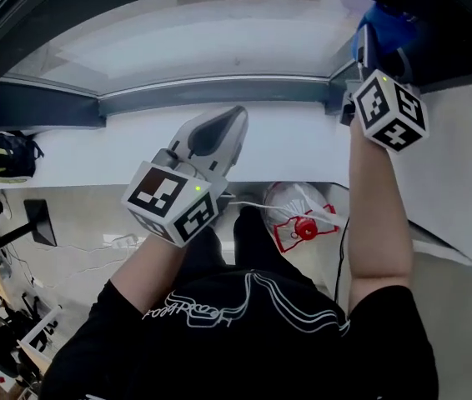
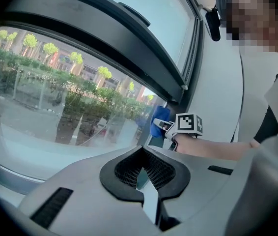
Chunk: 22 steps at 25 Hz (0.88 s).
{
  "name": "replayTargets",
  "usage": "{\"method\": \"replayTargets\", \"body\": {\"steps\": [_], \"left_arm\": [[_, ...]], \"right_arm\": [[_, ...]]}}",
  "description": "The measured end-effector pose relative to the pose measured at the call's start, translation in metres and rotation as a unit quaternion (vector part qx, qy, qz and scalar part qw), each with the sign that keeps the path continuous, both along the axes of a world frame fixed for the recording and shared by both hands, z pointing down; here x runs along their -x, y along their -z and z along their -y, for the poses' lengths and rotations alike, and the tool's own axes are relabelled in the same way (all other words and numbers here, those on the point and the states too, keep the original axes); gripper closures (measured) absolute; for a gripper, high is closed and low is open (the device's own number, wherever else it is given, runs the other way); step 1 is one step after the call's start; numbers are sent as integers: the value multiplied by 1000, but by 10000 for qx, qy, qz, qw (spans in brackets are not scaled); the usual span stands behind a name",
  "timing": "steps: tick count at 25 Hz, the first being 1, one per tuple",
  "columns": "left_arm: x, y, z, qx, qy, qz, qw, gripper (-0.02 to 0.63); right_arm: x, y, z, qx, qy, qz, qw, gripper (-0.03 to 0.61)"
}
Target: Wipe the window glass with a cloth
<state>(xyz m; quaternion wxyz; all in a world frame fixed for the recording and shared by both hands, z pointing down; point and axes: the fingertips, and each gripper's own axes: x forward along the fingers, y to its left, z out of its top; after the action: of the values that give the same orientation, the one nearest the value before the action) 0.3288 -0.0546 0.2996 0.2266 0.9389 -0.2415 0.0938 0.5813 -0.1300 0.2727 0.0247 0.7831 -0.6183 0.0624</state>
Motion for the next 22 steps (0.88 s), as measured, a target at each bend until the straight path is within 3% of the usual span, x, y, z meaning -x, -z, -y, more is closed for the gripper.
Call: {"method": "replayTargets", "body": {"steps": [4,9,17,22], "left_arm": [[18,-7,8,13,107,-125,9999,611],[78,-13,29,-38,430,-143,9990,611],[202,-17,58,60,1142,-71,9934,611],[285,-11,72,56,1551,-4,9879,611]], "right_arm": [[26,-9,-13,-16,66,44,10000,485],[103,-29,-6,93,530,40,9985,485],[271,-38,32,210,1633,183,9862,485],[403,-26,64,168,2509,336,9673,485]]}}
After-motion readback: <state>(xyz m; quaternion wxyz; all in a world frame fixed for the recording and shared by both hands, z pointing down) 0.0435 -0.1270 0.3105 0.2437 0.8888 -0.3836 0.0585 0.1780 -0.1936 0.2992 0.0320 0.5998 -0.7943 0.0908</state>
